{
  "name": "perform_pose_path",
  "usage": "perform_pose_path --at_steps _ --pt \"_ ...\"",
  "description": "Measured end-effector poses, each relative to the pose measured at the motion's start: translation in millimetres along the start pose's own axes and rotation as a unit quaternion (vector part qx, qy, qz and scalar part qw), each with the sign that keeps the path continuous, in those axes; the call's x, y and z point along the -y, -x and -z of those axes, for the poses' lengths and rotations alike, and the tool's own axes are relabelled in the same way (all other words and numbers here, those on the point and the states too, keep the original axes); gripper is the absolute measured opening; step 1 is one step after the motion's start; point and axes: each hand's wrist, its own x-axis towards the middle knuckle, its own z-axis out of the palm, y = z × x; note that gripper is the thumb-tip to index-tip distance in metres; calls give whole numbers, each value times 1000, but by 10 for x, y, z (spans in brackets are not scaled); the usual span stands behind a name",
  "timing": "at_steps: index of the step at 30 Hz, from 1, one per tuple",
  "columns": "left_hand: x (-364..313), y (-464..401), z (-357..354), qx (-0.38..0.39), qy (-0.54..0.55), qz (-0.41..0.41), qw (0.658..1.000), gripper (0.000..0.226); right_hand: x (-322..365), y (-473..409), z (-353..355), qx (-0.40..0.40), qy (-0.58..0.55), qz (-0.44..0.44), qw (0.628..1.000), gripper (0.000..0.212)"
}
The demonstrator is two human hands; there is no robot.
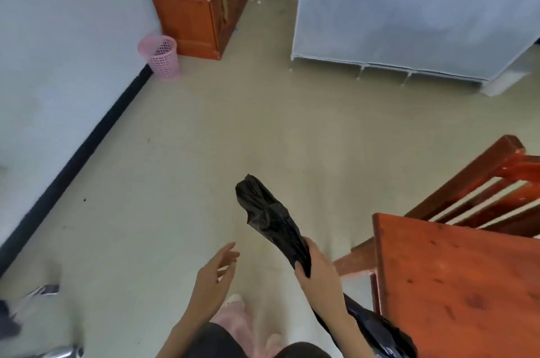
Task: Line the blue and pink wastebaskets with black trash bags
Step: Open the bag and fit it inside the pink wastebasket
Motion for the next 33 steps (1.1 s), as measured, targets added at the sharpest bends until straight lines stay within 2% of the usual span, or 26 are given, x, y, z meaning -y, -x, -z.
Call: perform_pose_path --at_steps 3,5,8,16,21,28,33 --pt "120 -176 316 -27 19 22 999 53 219 -275 -314 48 17 7 999 48" --pt "167 -377 528 -48 30 30 998 44 381 -509 -462 68 26 13 997 47" --pt "166 -689 825 -57 26 36 997 37 611 -888 -601 78 28 20 996 46" --pt "187 -1778 1171 -66 34 68 995 37 980 -2093 -730 103 55 17 993 47" --pt "100 -2897 1317 -76 41 90 992 36 1311 -3428 -643 145 79 35 986 46" --pt "-394 -4505 1786 -158 54 98 981 40 2371 -5540 -302 174 89 135 971 43" --pt "-595 -5640 2126 -184 65 101 976 38 2856 -6649 -438 195 71 142 968 42"
